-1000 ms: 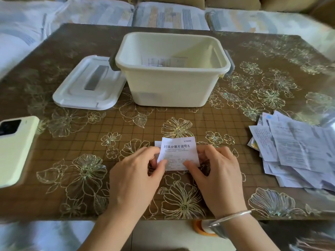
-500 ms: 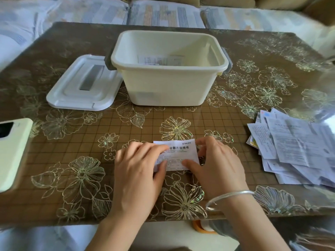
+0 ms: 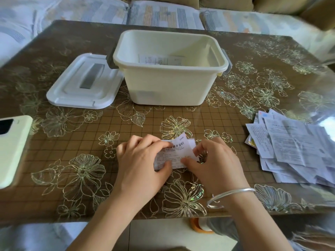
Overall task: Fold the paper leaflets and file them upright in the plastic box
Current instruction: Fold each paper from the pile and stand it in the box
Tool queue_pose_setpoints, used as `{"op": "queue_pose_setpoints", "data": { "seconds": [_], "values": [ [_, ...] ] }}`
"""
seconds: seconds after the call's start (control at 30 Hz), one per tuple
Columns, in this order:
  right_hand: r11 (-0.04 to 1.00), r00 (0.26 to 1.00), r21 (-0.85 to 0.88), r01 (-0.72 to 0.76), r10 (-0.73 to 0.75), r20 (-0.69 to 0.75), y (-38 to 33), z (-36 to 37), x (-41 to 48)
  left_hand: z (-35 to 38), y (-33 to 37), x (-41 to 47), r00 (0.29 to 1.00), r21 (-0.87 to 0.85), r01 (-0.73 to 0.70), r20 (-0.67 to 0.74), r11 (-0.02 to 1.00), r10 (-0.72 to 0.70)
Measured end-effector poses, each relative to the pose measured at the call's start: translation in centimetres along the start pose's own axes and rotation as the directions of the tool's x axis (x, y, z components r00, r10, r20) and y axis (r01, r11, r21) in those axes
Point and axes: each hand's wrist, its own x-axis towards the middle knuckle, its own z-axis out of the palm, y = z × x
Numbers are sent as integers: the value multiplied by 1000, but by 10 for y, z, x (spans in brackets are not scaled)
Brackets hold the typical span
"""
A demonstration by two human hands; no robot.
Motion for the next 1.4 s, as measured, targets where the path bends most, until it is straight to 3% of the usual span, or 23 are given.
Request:
{"op": "queue_pose_setpoints", "data": {
  "seconds": [0.17, 0.33, 0.47, 0.57, 0.67, 0.77, 0.9, 1.03, 1.17, 1.4],
  "values": [
    [941, 996, 338, -1, 30, -81, 3, 2, -4, 3, -2, 1, 1000, -11, -6, 13, 1000, 6],
    [749, 996, 662, -10, 65, -59, 8, 4, -4, 2, 0, 3, 999, -2, 0, 45, 1000, 0],
    [631, 1000, 776, 2, 18, -18, 16, 5, -6, 2, 0, 5, 999, 2, -12, 46, 1000, 12],
    [696, 984, 699, 163, -163, -67, 19, 8, -9, 2, 0, 7, 999, 11, -21, 33, 1000, 21],
    [799, 885, 380, 466, -425, -193, 22, 15, -13, 2, -1, 6, 999, 10, -34, 32, 999, 34],
    [760, 788, 211, 614, -579, -208, 26, 23, -15, 2, -3, 7, 998, 5, -36, 53, 999, 36],
    [698, 716, 158, 698, -674, -182, 31, 25, -12, -6, -12, 13, 987, -40, -14, 162, 999, 21],
    [656, 661, 85, 750, -740, -126, 33, 27, -10, -27, -21, 17, 940, -258, 101, 340, 961, -8],
    [640, 637, 1, 769, -766, -84, 35, 30, -10, -40, -32, 24, 884, -340, 167, 467, 926, 12],
    [633, 632, 9, 774, -773, -55, 36, 32, -10, -38, -33, 30, 917, -362, 99, 396, 927, 57]
  ]
}}
